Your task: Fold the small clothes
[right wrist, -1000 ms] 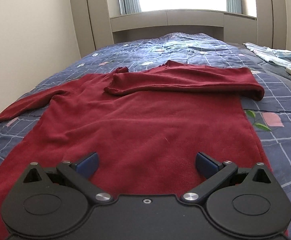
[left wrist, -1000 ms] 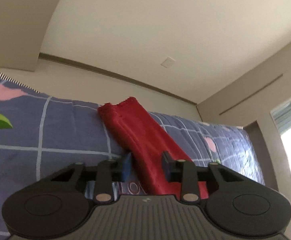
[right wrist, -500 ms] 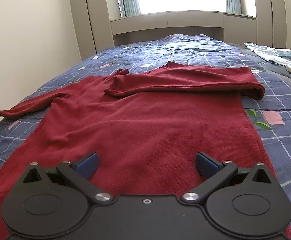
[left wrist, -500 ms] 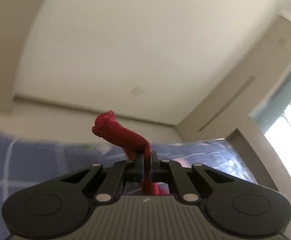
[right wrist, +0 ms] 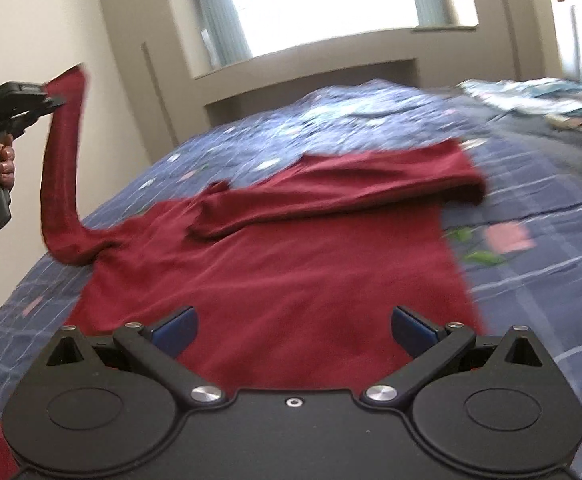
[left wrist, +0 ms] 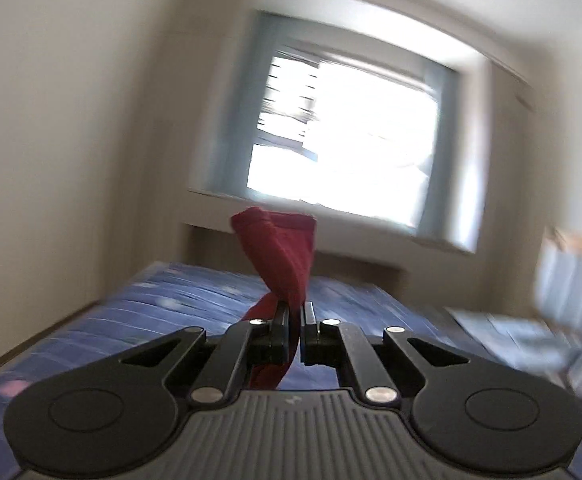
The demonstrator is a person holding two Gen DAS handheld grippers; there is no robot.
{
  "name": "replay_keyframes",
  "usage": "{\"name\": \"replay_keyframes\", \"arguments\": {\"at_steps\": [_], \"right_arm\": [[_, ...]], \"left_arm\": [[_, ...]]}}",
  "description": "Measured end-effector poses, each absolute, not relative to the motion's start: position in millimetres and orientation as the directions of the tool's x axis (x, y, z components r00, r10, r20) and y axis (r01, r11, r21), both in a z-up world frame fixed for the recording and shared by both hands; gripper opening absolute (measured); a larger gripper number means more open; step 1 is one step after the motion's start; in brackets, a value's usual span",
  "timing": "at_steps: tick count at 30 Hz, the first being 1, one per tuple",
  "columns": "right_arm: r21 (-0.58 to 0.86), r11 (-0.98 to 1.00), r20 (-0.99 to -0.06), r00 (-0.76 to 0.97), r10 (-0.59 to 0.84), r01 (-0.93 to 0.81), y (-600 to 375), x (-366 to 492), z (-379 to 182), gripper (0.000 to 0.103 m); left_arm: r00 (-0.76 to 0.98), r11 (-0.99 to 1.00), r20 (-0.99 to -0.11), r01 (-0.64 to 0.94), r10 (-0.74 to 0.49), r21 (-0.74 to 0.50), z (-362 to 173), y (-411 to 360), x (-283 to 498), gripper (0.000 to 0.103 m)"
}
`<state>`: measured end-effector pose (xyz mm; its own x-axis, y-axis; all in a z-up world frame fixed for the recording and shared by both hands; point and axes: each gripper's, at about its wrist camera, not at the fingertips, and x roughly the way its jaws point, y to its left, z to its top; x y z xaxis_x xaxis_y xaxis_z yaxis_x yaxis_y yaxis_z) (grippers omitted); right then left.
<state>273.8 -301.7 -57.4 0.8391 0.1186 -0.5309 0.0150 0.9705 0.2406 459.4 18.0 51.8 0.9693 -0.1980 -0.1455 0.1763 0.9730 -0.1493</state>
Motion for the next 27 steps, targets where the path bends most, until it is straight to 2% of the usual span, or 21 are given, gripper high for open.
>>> {"name": "replay_keyframes", "arguments": {"at_steps": [5, 10, 15, 17, 18, 19, 21, 23, 27], "right_arm": [[0.202, 0.976, -0.530, 0.847, 0.036, 0.086, -337, 267, -55, 0.103], [0.198, 0.967, -0.546, 0.837, -0.025, 0.158, -363, 257, -62, 0.103], [0.216, 0.957, -0.556, 0.830, -0.042, 0.193, -376, 251, -70, 0.103], [0.233, 0.952, -0.557, 0.830, -0.037, 0.199, -378, 252, -73, 0.103], [0.234, 0.951, -0.557, 0.830, -0.038, 0.200, -378, 253, -73, 0.103], [0.232, 0.952, -0.556, 0.830, -0.039, 0.200, -378, 254, -73, 0.103], [0.228, 0.954, -0.554, 0.832, -0.037, 0.194, -376, 257, -71, 0.103], [0.235, 0.955, -0.550, 0.835, -0.024, 0.183, -375, 260, -70, 0.103], [0.265, 0.955, -0.555, 0.831, 0.037, 0.135, -370, 272, -68, 0.103]], "left_arm": [[0.897, 0.941, -0.299, 0.339, -0.325, -0.005, -12, -84, 470, 0.004], [0.794, 0.909, -0.469, 0.413, -0.386, -0.048, -79, -128, 465, 0.004], [0.729, 0.899, -0.543, 0.421, -0.417, -0.125, -103, -126, 441, 0.008], [0.718, 0.893, -0.545, 0.425, -0.433, -0.148, -102, -123, 446, 0.020], [0.714, 0.891, -0.546, 0.426, -0.438, -0.158, -98, -120, 445, 0.032], [0.711, 0.890, -0.547, 0.424, -0.442, -0.168, -97, -115, 443, 0.048], [0.715, 0.894, -0.546, 0.411, -0.437, -0.179, -86, -104, 435, 0.063], [0.712, 0.895, -0.548, 0.401, -0.439, -0.197, -76, -90, 433, 0.067], [0.723, 0.914, -0.560, 0.315, -0.405, -0.254, -65, -48, 425, 0.092]]}}
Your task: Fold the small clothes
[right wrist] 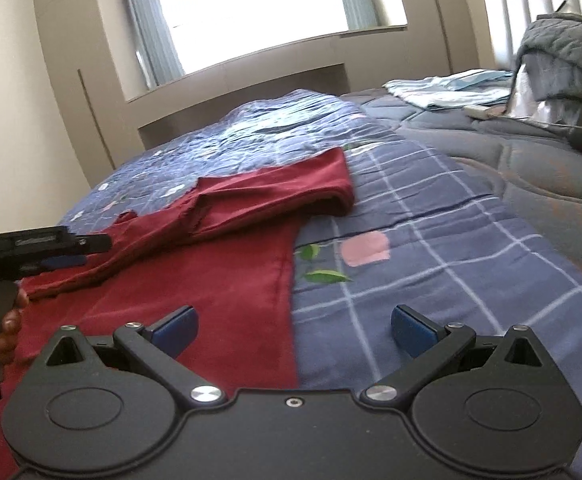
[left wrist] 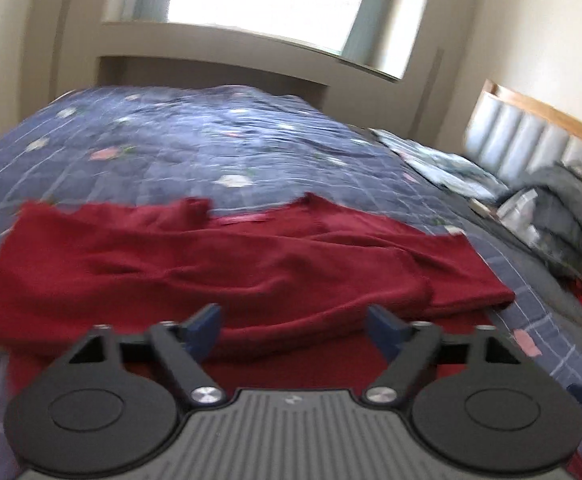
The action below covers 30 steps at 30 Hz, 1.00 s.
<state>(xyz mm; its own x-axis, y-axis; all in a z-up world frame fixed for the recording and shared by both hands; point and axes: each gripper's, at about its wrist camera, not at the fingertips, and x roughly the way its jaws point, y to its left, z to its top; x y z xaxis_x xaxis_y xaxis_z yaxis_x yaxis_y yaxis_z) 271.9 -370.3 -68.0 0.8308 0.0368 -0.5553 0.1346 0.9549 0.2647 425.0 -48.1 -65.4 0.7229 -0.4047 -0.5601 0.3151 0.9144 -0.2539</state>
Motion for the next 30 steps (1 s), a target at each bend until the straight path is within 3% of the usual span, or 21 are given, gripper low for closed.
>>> {"name": "replay_keyframes", "arguments": {"at_steps": [3, 7, 11, 17, 19, 21, 23, 24, 25, 26, 27, 30], "right_arm": [[0.297, 0.952, -0.552, 0.826, 0.112, 0.070, -364, 289, -64, 0.102], [0.319, 0.947, -0.528, 0.821, 0.220, -0.048, -351, 330, -55, 0.101], [0.324, 0.939, -0.514, 0.811, 0.279, -0.118, -333, 381, -51, 0.090], [0.310, 0.949, -0.579, 0.782, 0.231, -0.051, -315, 447, -62, 0.064], [0.324, 0.946, -0.582, 0.783, 0.220, -0.026, -313, 457, -66, 0.058], [0.310, 0.951, -0.573, 0.793, 0.205, -0.022, -311, 459, -68, 0.040], [0.299, 0.954, -0.570, 0.797, 0.198, -0.023, -309, 462, -69, 0.028], [0.299, 0.954, -0.568, 0.798, 0.200, -0.026, -308, 463, -69, 0.017], [0.299, 0.954, -0.566, 0.798, 0.206, -0.035, -308, 464, -69, 0.013], [0.292, 0.956, -0.560, 0.802, 0.208, -0.044, -307, 465, -69, 0.012], [0.276, 0.960, -0.551, 0.810, 0.200, -0.049, -305, 464, -68, 0.011], [0.218, 0.974, -0.485, 0.859, 0.165, -0.064, -303, 454, -58, 0.009]], "left_arm": [[0.754, 0.934, -0.559, 0.217, -0.345, -0.283, -60, -12, 420, 0.103], [0.788, 0.959, -0.578, 0.053, -0.211, -0.278, -56, 43, 427, 0.103], [0.804, 0.956, -0.585, -0.081, -0.103, -0.281, -57, 94, 449, 0.103], [0.769, 0.930, -0.625, -0.120, -0.133, -0.346, -73, 134, 514, 0.100], [0.748, 0.915, -0.645, -0.138, -0.156, -0.380, -83, 141, 534, 0.092], [0.731, 0.891, -0.653, -0.145, -0.196, -0.430, -93, 146, 550, 0.084], [0.726, 0.877, -0.648, -0.134, -0.230, -0.461, -98, 145, 562, 0.076], [0.729, 0.876, -0.642, -0.125, -0.237, -0.465, -100, 143, 563, 0.065], [0.729, 0.874, -0.633, -0.101, -0.260, -0.475, -100, 140, 565, 0.036], [0.720, 0.871, -0.631, -0.075, -0.290, -0.486, -98, 138, 568, 0.019], [0.717, 0.873, -0.631, -0.064, -0.297, -0.483, -96, 133, 567, 0.010], [0.777, 0.906, -0.575, -0.017, -0.254, -0.423, -80, 117, 554, 0.007]]}}
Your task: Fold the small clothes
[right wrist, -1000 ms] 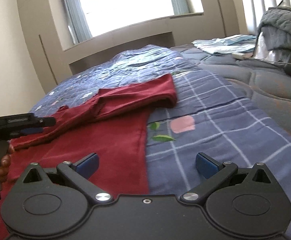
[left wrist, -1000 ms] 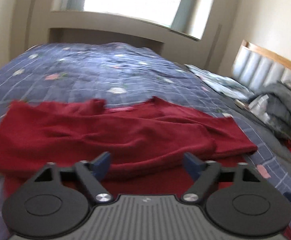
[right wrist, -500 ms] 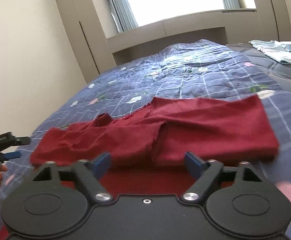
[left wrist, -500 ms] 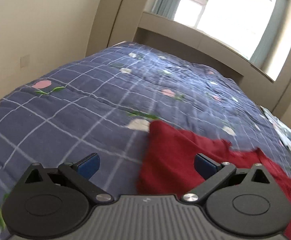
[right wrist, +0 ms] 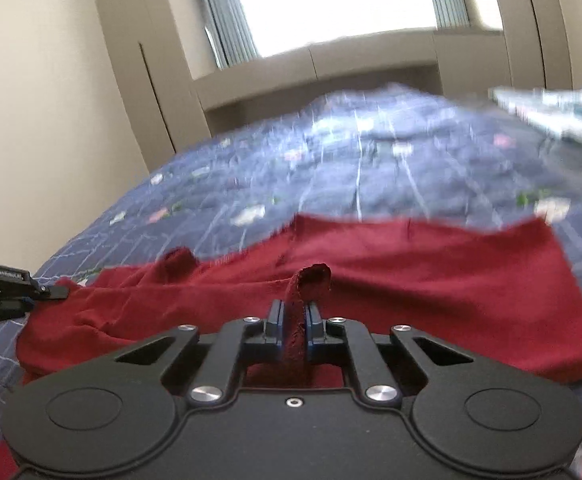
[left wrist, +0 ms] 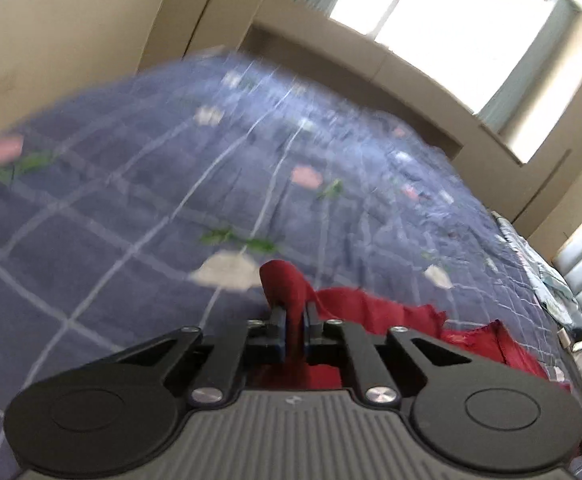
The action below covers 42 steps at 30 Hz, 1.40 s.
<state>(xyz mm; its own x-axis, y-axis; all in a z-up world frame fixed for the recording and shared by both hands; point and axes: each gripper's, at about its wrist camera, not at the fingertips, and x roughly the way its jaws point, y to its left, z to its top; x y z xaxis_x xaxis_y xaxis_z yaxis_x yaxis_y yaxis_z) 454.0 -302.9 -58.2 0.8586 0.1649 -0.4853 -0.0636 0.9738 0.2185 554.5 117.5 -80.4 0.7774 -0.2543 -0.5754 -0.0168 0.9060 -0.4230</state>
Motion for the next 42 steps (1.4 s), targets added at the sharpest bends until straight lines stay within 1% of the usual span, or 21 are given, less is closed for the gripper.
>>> {"name": "replay_keyframes", "arguments": {"at_steps": [2, 4, 6, 8, 11, 13, 14, 15, 22, 25, 27, 29, 31, 33, 35, 36, 37, 38, 39, 40, 42], "right_arm": [[0.169, 0.984, -0.448, 0.885, 0.124, -0.052, -302, 448, -52, 0.009], [0.133, 0.991, -0.433, 0.897, 0.087, -0.032, -304, 447, -49, 0.009], [0.129, 0.992, -0.458, 0.887, 0.067, -0.008, -307, 452, -54, 0.009], [0.147, 0.989, -0.496, 0.866, 0.068, 0.007, -311, 458, -63, 0.009], [0.167, 0.986, -0.529, 0.845, 0.076, 0.016, -314, 461, -75, 0.011], [0.195, 0.981, -0.520, 0.850, 0.087, 0.019, -317, 459, -78, 0.016], [0.206, 0.978, -0.517, 0.851, 0.090, 0.022, -319, 459, -79, 0.020], [0.218, 0.976, -0.514, 0.853, 0.094, 0.023, -320, 458, -80, 0.020], [0.216, 0.976, -0.505, 0.859, 0.089, 0.026, -318, 456, -84, 0.024], [0.197, 0.980, -0.506, 0.859, 0.082, 0.023, -315, 457, -86, 0.026], [0.197, 0.980, -0.507, 0.858, 0.083, 0.022, -315, 457, -86, 0.027], [0.205, 0.979, -0.507, 0.857, 0.087, 0.022, -316, 457, -87, 0.027], [0.210, 0.977, -0.509, 0.856, 0.089, 0.023, -316, 458, -88, 0.027], [0.208, 0.978, -0.509, 0.856, 0.088, 0.023, -316, 458, -88, 0.027], [0.204, 0.979, -0.509, 0.857, 0.086, 0.023, -316, 458, -88, 0.027], [0.202, 0.979, -0.508, 0.857, 0.085, 0.023, -316, 458, -89, 0.027], [0.202, 0.979, -0.507, 0.857, 0.085, 0.022, -316, 458, -89, 0.028], [0.203, 0.979, -0.507, 0.857, 0.086, 0.022, -316, 458, -89, 0.028], [0.205, 0.979, -0.507, 0.857, 0.087, 0.022, -316, 458, -89, 0.028], [0.207, 0.978, -0.507, 0.857, 0.088, 0.022, -316, 458, -89, 0.028], [0.211, 0.977, -0.505, 0.858, 0.091, 0.020, -316, 458, -89, 0.028]], "left_arm": [[0.807, 0.911, -0.537, 0.001, -0.244, -0.413, -73, 110, 547, 0.007], [0.815, 0.927, -0.538, -0.001, -0.216, -0.374, -70, 101, 546, 0.007], [0.802, 0.943, -0.563, 0.000, -0.199, -0.333, -71, 92, 552, 0.007], [0.785, 0.949, -0.591, -0.011, -0.187, -0.315, -75, 88, 558, 0.013], [0.785, 0.939, -0.590, -0.031, -0.190, -0.343, -76, 96, 554, 0.033], [0.804, 0.934, -0.562, -0.021, -0.196, -0.356, -72, 105, 542, 0.076], [0.821, 0.938, -0.541, -0.022, -0.180, -0.346, -69, 110, 533, 0.082], [0.835, 0.945, -0.526, -0.019, -0.165, -0.327, -67, 114, 525, 0.086], [0.834, 0.987, -0.528, 0.143, -0.161, -0.076, -71, 110, 454, 0.099], [0.806, 0.978, -0.573, 0.206, -0.150, 0.034, -86, 89, 443, 0.099], [0.795, 0.967, -0.598, 0.218, -0.097, 0.134, -95, 70, 446, 0.097], [0.807, 0.955, -0.588, 0.212, -0.053, 0.205, -96, 55, 452, 0.096], [0.825, 0.949, -0.564, 0.201, -0.031, 0.243, -93, 46, 456, 0.083], [0.841, 0.942, -0.541, 0.176, 0.007, 0.285, -91, 40, 461, 0.080], [0.852, 0.939, -0.523, 0.155, 0.030, 0.307, -91, 37, 465, 0.072], [0.854, 0.937, -0.519, 0.147, 0.041, 0.316, -92, 35, 466, 0.062], [0.855, 0.936, -0.516, 0.145, 0.045, 0.321, -91, 33, 465, 0.048], [0.861, 0.936, -0.508, 0.148, 0.037, 0.319, -90, 32, 462, 0.040], [0.867, 0.935, -0.497, 0.147, 0.035, 0.323, -88, 30, 462, 0.027], [0.875, 0.930, -0.481, 0.137, 0.048, 0.342, -87, 28, 459, 0.018], [0.887, 0.929, -0.456, 0.110, 0.068, 0.354, -84, 26, 452, 0.011]]}}
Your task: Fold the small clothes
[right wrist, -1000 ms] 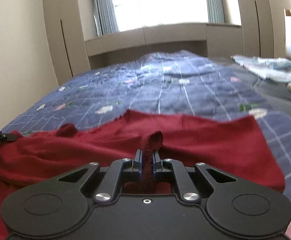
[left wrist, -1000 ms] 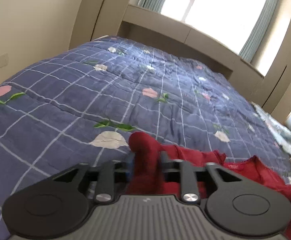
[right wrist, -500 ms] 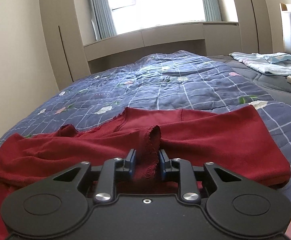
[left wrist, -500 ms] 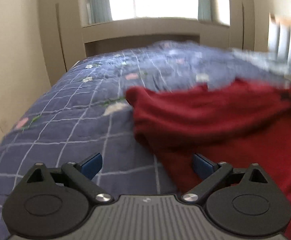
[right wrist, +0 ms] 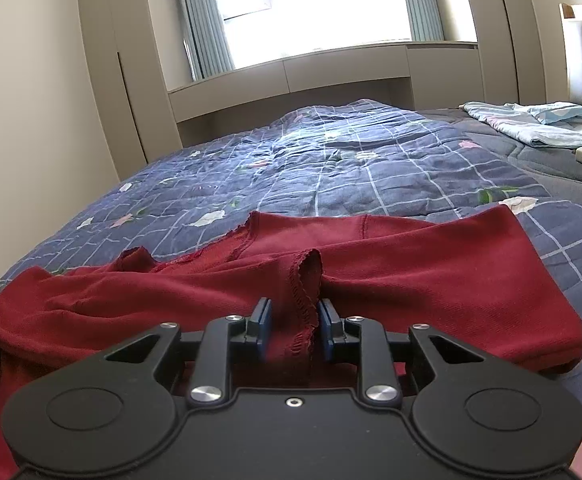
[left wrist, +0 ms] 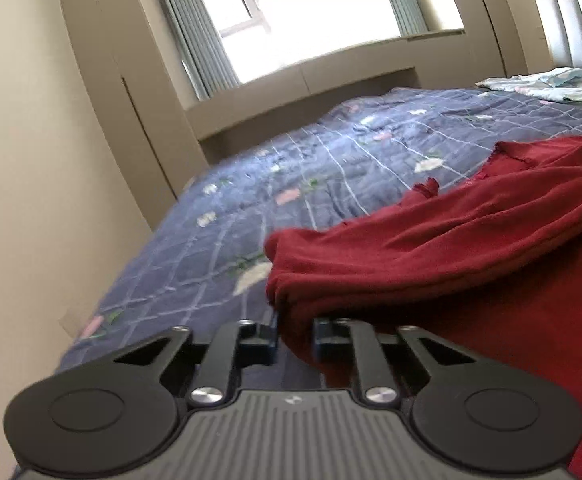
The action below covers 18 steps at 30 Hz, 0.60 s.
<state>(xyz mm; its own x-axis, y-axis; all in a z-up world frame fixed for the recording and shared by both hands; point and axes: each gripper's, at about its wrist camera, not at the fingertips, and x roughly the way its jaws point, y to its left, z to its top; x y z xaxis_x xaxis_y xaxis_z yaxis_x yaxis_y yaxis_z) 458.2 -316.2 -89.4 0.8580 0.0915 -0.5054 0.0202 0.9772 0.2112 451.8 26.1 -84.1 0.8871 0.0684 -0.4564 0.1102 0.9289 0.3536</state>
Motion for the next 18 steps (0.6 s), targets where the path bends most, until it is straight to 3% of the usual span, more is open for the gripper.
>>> {"name": "replay_keyframes", "arguments": {"at_steps": [7, 11, 14, 17, 18], "right_arm": [[0.194, 0.981, -0.505, 0.857, 0.099, 0.001, -312, 458, -89, 0.035], [0.167, 0.986, -0.509, 0.857, 0.083, 0.003, -308, 459, -90, 0.035], [0.164, 0.986, -0.508, 0.857, 0.084, 0.001, -308, 459, -90, 0.036], [0.170, 0.985, -0.506, 0.858, 0.093, -0.006, -308, 458, -90, 0.042], [0.170, 0.985, -0.505, 0.858, 0.098, -0.012, -308, 458, -89, 0.049]], "left_arm": [[0.800, 0.994, -0.595, -0.006, 0.073, 0.113, -89, 63, 467, 0.009], [0.792, 0.996, -0.608, -0.008, 0.057, 0.084, -91, 70, 469, 0.010], [0.784, 0.998, -0.619, 0.007, 0.036, 0.067, -89, 73, 465, 0.017], [0.768, 0.999, -0.640, -0.004, 0.035, 0.050, -86, 78, 454, 0.050], [0.762, 0.999, -0.647, -0.012, 0.036, 0.041, -85, 81, 449, 0.070]]}}
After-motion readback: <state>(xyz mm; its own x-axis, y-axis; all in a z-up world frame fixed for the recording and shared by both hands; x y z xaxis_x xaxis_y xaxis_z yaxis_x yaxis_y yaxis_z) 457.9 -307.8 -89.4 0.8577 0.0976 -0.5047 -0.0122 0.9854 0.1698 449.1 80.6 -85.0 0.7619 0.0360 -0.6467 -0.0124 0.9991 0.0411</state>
